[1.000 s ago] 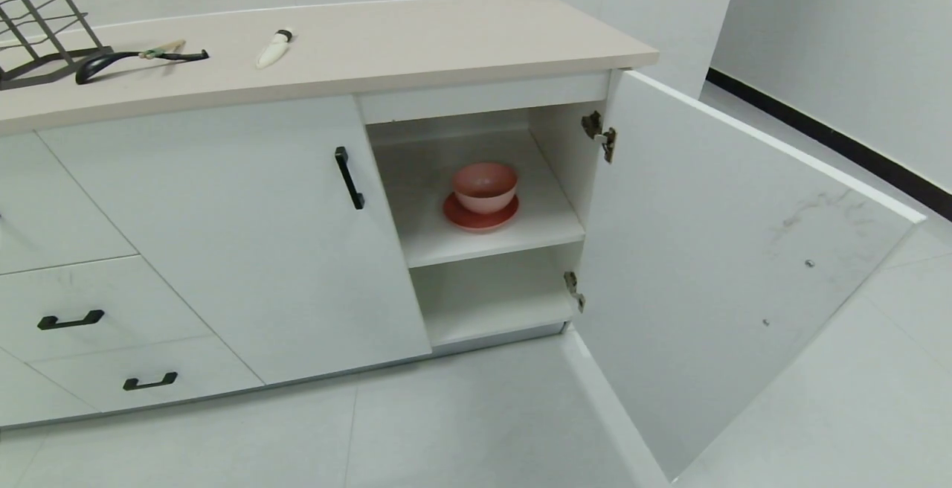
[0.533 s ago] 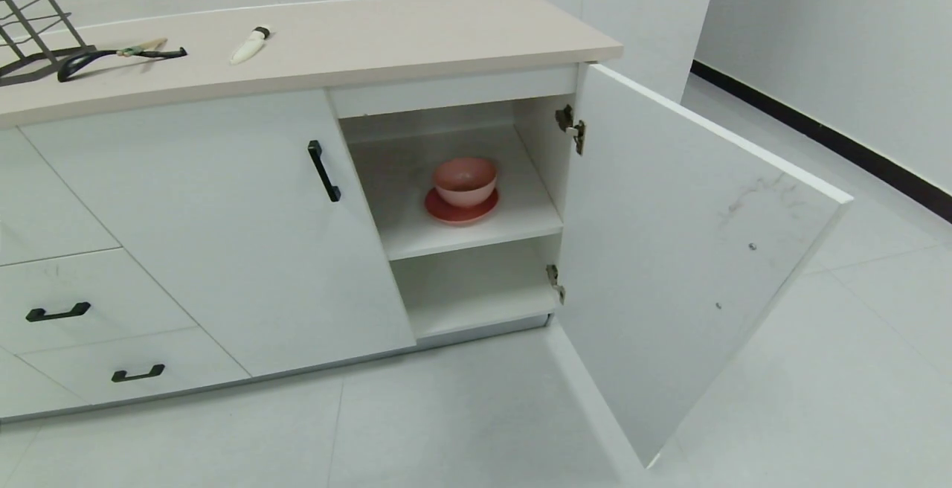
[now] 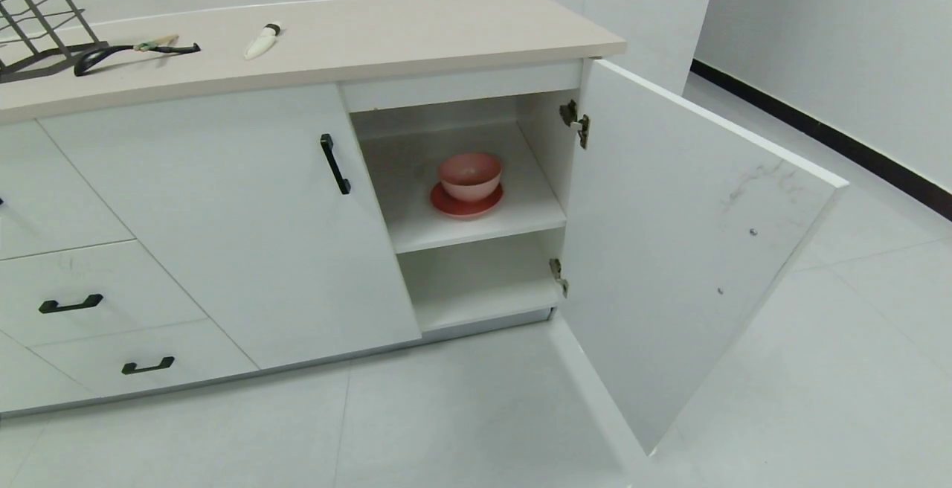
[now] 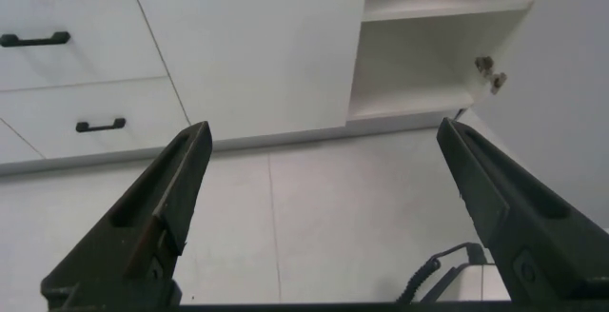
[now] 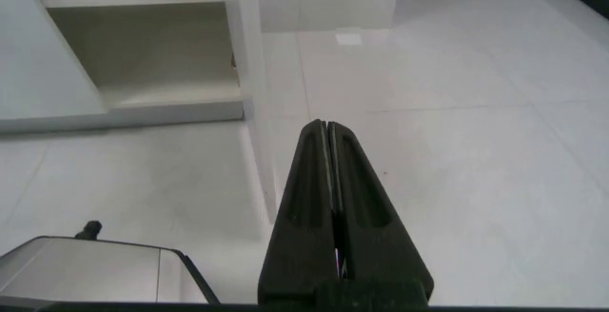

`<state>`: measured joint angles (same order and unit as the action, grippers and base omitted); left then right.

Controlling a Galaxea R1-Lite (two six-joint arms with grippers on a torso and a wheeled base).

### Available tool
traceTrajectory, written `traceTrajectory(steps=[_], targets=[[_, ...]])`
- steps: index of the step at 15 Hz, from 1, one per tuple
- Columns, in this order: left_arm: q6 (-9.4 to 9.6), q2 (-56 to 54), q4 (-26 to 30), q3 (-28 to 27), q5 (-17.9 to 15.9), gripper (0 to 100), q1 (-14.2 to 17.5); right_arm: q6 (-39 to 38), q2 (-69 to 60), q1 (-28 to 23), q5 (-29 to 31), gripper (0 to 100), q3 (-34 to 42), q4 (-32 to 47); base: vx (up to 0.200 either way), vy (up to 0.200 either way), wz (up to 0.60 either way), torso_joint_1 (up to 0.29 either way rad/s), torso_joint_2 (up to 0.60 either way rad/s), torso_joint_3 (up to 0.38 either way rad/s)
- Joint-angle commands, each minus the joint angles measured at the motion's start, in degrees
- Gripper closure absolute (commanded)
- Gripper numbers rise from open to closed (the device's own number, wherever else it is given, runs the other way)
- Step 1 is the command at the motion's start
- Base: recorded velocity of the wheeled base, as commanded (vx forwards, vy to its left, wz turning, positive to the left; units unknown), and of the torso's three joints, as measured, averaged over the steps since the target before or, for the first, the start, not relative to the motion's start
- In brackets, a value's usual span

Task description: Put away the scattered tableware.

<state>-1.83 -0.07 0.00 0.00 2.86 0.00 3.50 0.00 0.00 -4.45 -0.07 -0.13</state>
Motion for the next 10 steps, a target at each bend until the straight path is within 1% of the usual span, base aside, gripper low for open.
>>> traceTrajectory(steps=[1,3,5,10], targets=[[-0.11,0.1,0.0,0.0,0.0,0,0.0,0.0,0.1,0.0,0.0,100,0.0,0.0,0.0,0.0,0.0,0.0,0.0,0.0],[-0.19,0.1,0.0,0.0,0.0,0,0.0,0.0,0.1,0.0,0.0,100,0.0,0.0,0.0,0.0,0.0,0.0,0.0,0.0],[0.25,0.1,0.0,0.0,0.0,0,0.0,0.0,0.1,0.0,0.0,100,0.0,0.0,0.0,0.0,0.0,0.0,0.0,0.0],[0.33,0.1,0.0,0.0,0.0,0,0.0,-0.1,0.0,-0.1,0.0,100,0.1,0.0,0.0,-0.2,0.0,0.003,0.0,0.005]])
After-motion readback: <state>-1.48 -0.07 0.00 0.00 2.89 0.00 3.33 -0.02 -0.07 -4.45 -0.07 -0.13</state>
